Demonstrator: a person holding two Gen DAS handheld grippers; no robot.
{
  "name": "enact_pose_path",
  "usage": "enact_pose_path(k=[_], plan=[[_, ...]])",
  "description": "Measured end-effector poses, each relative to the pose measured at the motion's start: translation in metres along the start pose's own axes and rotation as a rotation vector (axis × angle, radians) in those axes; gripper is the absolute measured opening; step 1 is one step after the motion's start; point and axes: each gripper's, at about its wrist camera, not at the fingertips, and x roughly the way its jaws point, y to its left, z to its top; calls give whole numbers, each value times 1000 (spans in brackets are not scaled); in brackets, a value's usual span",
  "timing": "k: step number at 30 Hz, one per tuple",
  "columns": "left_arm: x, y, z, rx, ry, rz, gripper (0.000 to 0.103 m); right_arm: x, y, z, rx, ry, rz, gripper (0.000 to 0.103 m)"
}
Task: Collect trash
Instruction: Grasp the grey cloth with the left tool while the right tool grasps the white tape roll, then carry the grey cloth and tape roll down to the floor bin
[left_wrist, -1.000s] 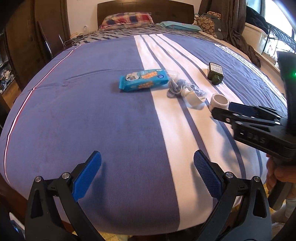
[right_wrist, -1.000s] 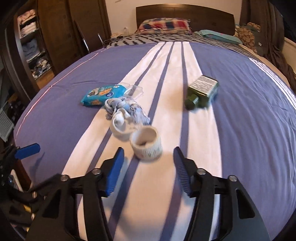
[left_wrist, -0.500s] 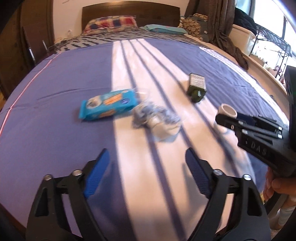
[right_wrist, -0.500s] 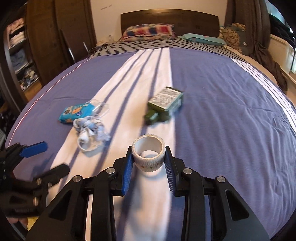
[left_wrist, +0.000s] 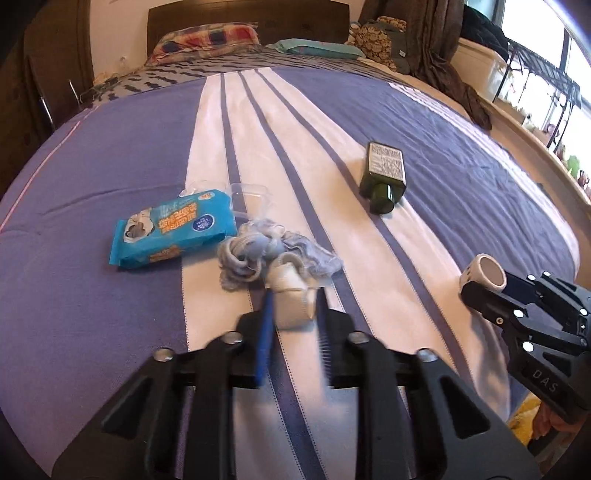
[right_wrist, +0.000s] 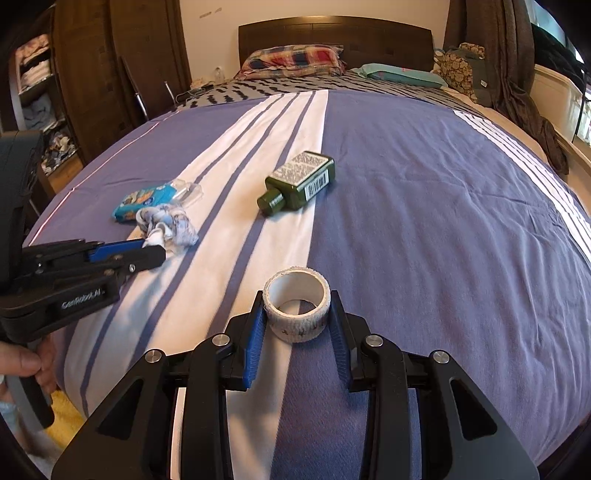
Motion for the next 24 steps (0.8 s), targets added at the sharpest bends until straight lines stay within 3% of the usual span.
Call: enact_pose_path(k=[10,24], plan=[[-41,-6,-7,26,-74,40,16,-19,7,-1,-6,-31,0,34],[-141,-25,-16,59,-240,85,16,-97,24,7,-18,-179,-9,33]])
